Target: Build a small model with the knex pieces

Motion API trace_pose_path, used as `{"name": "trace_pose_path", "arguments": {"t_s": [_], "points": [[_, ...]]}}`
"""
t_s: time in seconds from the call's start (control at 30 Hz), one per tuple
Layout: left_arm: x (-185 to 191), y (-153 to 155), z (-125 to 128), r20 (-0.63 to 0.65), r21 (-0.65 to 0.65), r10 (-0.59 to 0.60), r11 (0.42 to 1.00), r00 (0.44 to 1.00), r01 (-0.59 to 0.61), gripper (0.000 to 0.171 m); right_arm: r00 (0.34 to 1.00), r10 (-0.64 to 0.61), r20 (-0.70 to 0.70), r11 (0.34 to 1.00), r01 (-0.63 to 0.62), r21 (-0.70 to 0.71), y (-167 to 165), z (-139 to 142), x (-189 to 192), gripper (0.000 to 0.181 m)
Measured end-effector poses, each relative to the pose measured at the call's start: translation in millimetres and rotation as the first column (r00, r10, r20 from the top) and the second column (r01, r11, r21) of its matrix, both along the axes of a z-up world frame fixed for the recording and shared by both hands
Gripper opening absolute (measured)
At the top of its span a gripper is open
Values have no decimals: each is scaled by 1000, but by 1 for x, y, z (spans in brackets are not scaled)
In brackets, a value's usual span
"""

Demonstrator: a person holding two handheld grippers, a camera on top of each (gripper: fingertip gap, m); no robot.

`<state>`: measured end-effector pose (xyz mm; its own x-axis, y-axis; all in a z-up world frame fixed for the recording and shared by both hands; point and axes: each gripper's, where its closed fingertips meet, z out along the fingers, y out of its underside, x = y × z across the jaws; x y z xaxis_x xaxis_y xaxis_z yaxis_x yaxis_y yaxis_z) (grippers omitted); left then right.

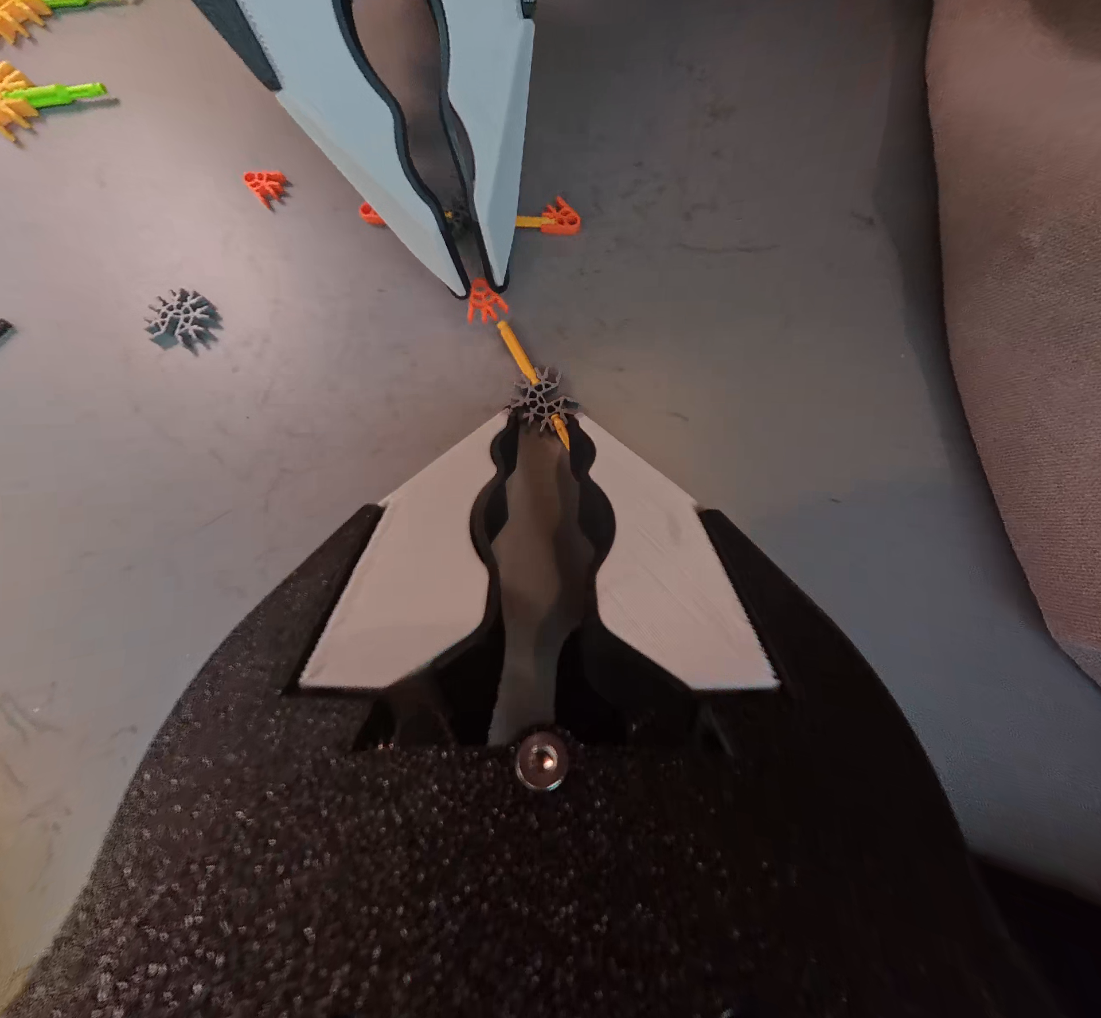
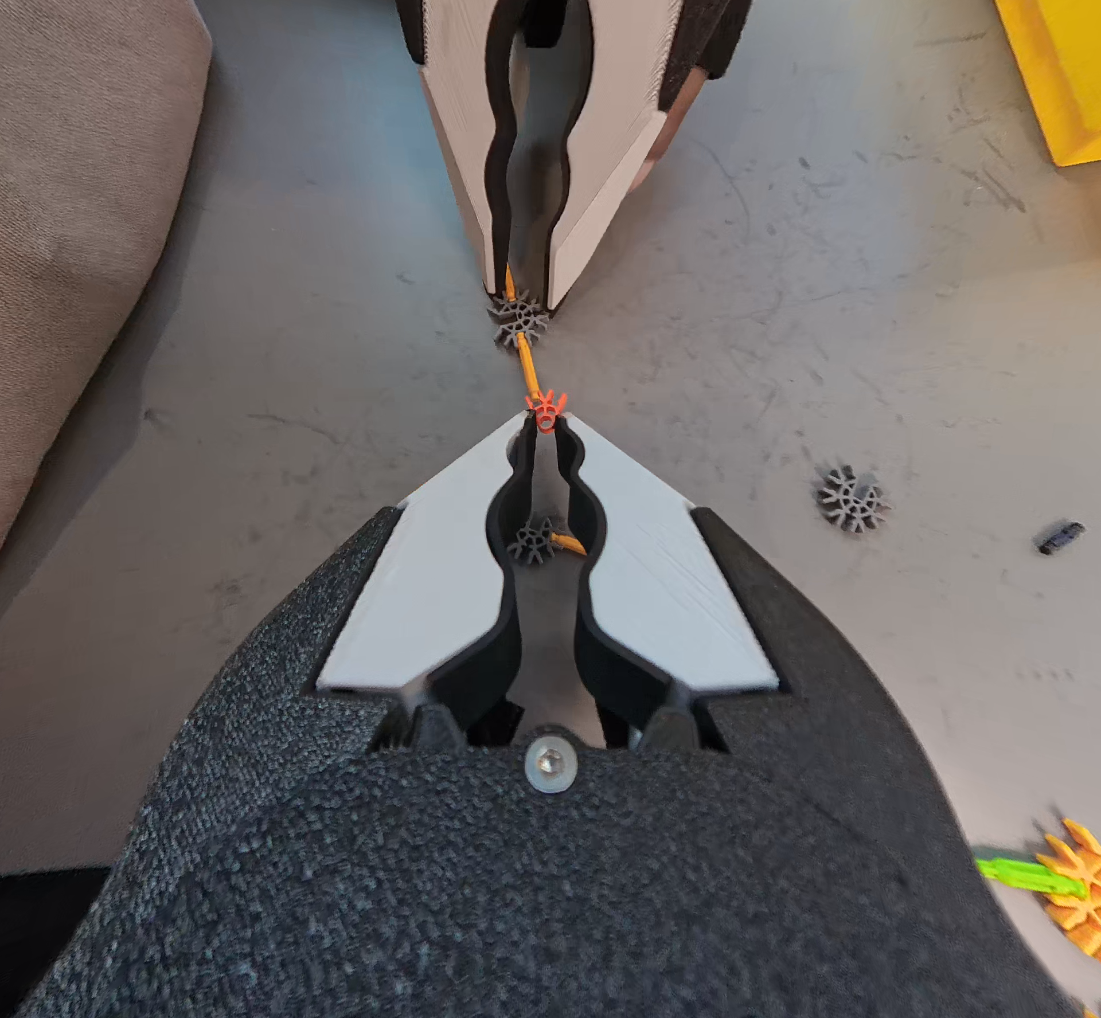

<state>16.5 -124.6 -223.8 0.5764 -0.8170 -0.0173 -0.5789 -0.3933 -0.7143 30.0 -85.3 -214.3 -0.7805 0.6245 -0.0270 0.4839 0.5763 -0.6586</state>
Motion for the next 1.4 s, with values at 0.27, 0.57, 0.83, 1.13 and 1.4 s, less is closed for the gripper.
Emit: {"name": "trace_pose_path", "arguments": {"t_s": [0.27,0.57,0.83,1.13,1.4], "points": [[1,-2,0,45,-50,-130,990,991,132,16,992,106,70,994,-107,2,-14,-3,6,4],[4,-2,0,63,-46,-151,987,986,155,16,987,122,106,991,-126,36,-14,-8,10,3],[-1,1,1,42,-28,-124,992,991,125,17,995,90,47,995,-92,40,-14,6,8,6],[-11,-1,8,49,-28,-48,998,998,49,18,996,49,72,988,-59,145,-14,-9,10,16],[-10,0,0,21,-66,14,998,1000,-13,18,996,45,75,994,-52,95,-15,-9,8,8]]}}
